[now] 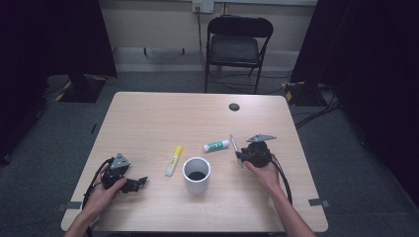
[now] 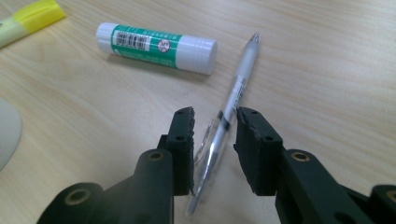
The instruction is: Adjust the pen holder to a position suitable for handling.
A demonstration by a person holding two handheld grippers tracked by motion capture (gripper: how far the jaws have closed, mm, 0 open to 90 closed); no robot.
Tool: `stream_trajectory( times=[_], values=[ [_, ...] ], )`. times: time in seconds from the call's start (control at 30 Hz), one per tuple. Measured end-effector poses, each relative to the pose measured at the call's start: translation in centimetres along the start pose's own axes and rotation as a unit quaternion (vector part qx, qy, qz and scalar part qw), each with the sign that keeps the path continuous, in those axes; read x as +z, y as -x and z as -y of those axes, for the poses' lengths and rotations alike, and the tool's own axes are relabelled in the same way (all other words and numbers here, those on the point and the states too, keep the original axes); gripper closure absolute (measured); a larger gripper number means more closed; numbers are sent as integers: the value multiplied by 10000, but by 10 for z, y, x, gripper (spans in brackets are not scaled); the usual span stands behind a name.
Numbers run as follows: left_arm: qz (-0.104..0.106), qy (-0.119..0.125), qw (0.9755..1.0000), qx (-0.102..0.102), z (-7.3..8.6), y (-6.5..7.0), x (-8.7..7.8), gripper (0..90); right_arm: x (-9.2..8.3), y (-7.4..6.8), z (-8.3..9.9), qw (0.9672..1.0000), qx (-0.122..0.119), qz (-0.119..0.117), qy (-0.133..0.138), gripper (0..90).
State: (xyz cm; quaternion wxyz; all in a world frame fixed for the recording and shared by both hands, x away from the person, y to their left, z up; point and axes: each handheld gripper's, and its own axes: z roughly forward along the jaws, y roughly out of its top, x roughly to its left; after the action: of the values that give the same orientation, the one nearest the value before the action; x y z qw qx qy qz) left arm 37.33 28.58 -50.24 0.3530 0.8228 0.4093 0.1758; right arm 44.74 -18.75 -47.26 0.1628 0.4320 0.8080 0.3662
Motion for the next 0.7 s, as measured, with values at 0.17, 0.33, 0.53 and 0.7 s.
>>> stream_trajectory(
  times=[0.17,0.33,0.53,0.7],
  values=[
    [-8,-3,10000,11,0,0,0,65,14,1,-7,9999,37,137,-77,692],
    [-6,-2,10000,-1,0,0,0,65,29,7,-12,9996,151,183,-175,713],
    [-6,0,10000,5,0,0,0,65,35,10,-11,9994,192,234,-182,745],
    [-8,-1,10000,5,0,0,0,65,35,10,-11,9989,186,379,-183,790]
  ],
)
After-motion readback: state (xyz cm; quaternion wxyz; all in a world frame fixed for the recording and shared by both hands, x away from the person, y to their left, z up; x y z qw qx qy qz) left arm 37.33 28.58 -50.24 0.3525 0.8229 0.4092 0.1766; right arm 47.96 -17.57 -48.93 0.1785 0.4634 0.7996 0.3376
